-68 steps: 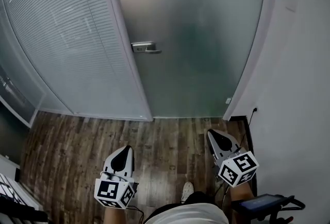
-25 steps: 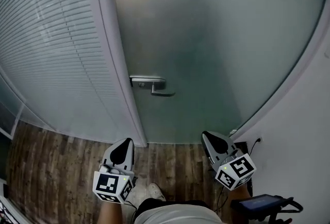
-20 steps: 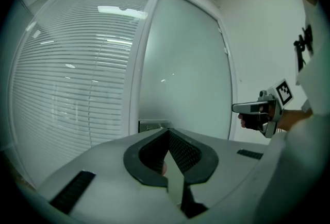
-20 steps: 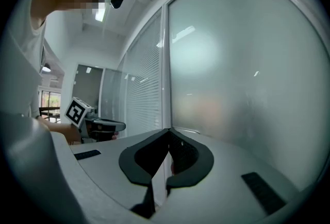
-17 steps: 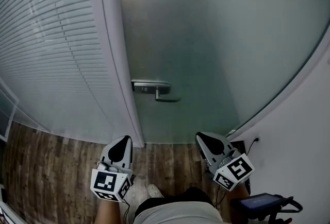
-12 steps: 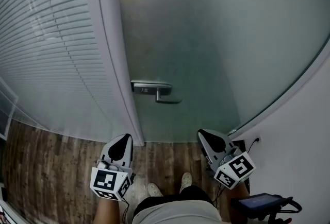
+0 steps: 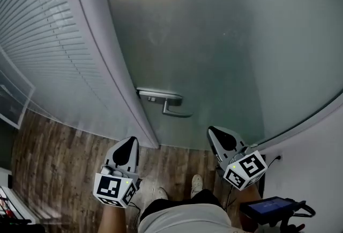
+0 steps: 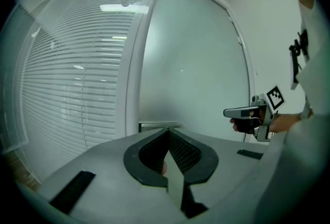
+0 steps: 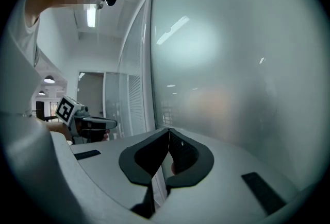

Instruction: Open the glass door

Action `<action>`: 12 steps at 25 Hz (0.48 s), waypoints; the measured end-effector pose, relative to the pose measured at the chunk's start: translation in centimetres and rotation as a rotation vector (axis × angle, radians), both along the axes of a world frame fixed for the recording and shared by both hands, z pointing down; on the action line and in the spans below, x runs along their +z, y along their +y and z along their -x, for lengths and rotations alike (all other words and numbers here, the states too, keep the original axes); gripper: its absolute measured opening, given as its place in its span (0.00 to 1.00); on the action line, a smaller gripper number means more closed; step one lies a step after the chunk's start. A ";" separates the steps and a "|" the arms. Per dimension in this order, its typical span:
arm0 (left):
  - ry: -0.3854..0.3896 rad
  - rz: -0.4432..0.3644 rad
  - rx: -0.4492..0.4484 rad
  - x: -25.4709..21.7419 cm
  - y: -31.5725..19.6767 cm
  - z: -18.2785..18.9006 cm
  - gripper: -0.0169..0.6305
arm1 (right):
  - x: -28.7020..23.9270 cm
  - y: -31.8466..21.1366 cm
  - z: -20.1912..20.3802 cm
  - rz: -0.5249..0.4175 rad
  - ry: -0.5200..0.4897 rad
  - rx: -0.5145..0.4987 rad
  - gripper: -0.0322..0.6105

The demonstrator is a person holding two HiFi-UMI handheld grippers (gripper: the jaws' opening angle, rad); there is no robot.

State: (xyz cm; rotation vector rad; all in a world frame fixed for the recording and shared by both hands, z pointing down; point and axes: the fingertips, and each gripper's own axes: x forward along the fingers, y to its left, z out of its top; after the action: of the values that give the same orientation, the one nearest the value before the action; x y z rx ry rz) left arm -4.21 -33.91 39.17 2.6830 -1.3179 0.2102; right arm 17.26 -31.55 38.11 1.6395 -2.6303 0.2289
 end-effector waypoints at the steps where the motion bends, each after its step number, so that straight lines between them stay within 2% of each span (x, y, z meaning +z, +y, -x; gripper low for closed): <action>1: -0.008 0.001 -0.007 0.0 -0.4 -0.9 0.03 | 0.4 -1.0 -1.0 0.007 -0.005 -0.008 0.05; 6: -0.022 0.011 -0.052 1.3 -0.6 -3.2 0.03 | 2.5 -3.9 -4.1 0.038 -0.016 -0.044 0.05; 12: -0.023 0.021 -0.075 1.2 -0.4 -3.2 0.03 | 3.2 -4.6 -2.2 0.073 0.047 -0.131 0.06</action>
State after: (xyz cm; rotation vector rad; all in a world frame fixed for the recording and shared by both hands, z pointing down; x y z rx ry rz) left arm -1.00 -34.29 40.40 2.6160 -1.4118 0.2453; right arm 19.47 -36.17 41.28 1.4266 -2.6474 0.2752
